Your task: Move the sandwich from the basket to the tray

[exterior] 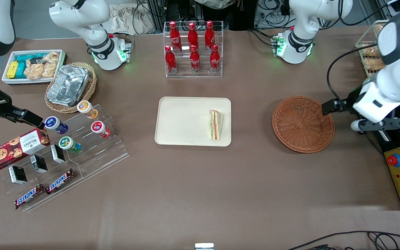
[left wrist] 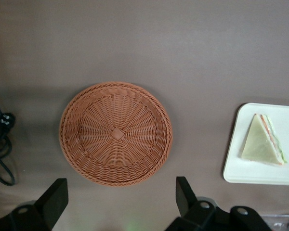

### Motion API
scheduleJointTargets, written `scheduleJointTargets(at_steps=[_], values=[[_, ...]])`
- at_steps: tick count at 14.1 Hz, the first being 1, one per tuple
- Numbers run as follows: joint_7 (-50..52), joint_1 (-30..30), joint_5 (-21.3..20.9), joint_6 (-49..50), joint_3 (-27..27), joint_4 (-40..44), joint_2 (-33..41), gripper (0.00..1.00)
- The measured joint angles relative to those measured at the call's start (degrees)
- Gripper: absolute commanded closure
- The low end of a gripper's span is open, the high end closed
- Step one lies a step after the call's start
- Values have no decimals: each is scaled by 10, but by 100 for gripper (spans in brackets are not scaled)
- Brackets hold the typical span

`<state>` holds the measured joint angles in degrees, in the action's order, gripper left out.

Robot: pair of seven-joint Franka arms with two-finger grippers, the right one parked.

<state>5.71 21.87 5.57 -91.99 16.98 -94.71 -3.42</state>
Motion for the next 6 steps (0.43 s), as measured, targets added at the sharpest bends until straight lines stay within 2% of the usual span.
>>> scheduleJointTargets(at_steps=[3, 6], values=[[-36, -37, 1, 7, -21, 10, 15, 1], [-43, -83, 1, 14, -67, 16, 38, 1]])
